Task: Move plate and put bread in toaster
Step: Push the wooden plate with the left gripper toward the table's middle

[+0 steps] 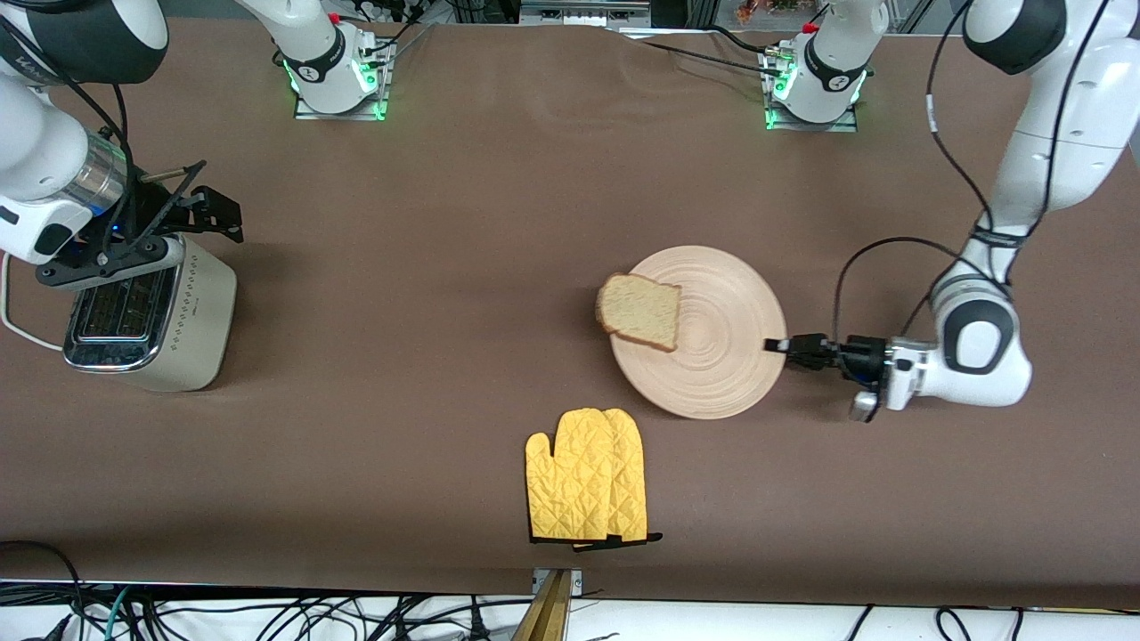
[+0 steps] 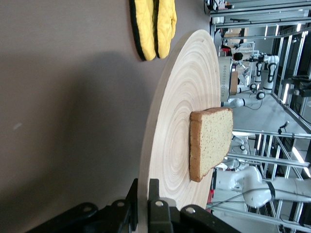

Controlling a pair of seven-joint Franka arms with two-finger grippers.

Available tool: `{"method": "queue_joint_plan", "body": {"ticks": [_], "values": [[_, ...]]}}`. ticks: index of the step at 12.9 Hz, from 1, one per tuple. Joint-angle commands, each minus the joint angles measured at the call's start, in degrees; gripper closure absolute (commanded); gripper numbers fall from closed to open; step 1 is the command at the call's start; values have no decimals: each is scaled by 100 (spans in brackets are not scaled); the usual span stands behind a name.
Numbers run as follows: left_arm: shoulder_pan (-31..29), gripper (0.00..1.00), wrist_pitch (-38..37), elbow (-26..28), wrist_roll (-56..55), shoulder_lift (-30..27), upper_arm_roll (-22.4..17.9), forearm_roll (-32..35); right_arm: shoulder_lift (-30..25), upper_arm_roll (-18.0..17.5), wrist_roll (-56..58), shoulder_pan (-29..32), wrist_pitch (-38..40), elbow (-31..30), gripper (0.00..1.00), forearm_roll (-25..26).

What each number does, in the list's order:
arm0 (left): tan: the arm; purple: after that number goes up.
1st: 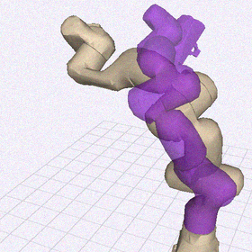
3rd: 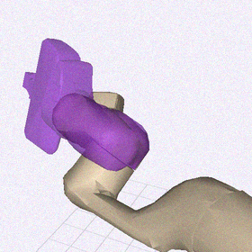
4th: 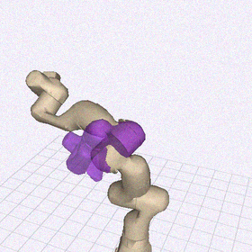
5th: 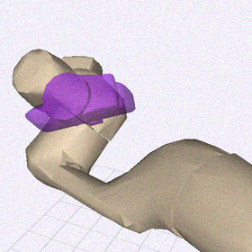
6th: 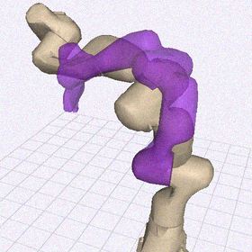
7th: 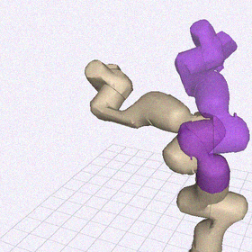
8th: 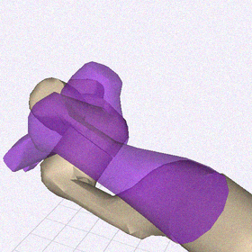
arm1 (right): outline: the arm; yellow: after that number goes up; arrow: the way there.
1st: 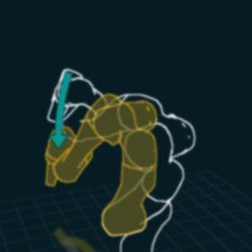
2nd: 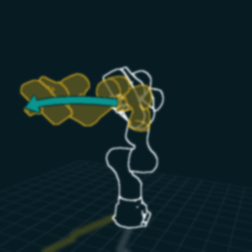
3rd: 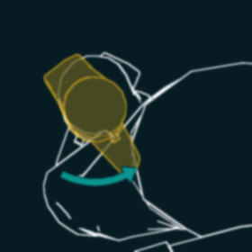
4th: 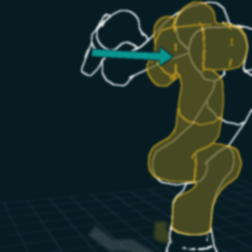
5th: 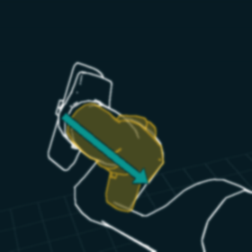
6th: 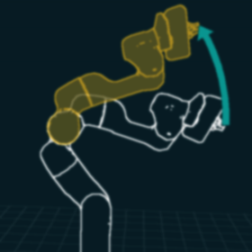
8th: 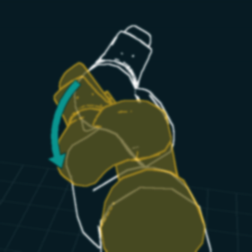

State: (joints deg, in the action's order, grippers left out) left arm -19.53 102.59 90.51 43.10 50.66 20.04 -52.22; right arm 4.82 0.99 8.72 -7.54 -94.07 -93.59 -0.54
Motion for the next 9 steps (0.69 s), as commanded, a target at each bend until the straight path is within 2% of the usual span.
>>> {"method": "queue_joint_plan", "body": {"ticks": [1,3,5,7,9], "values": [[316,100,575,396,15,-109,17,-403,-69,-3,-72,25,-23,42,0,133],[397,100,971,756,15,-162,157,-587,-51,-11,-81,16,-6,147,0,265],[397,100,1672,1028,15,-171,569,-736,-25,-11,-63,42,11,121,0,274],[449,100,2227,1161,15,-153,816,-876,37,-20,-36,7,38,139,0,274],[581,100,2449,1214,15,-153,861,-1061,37,-20,-81,-10,38,174,0,230]]}}
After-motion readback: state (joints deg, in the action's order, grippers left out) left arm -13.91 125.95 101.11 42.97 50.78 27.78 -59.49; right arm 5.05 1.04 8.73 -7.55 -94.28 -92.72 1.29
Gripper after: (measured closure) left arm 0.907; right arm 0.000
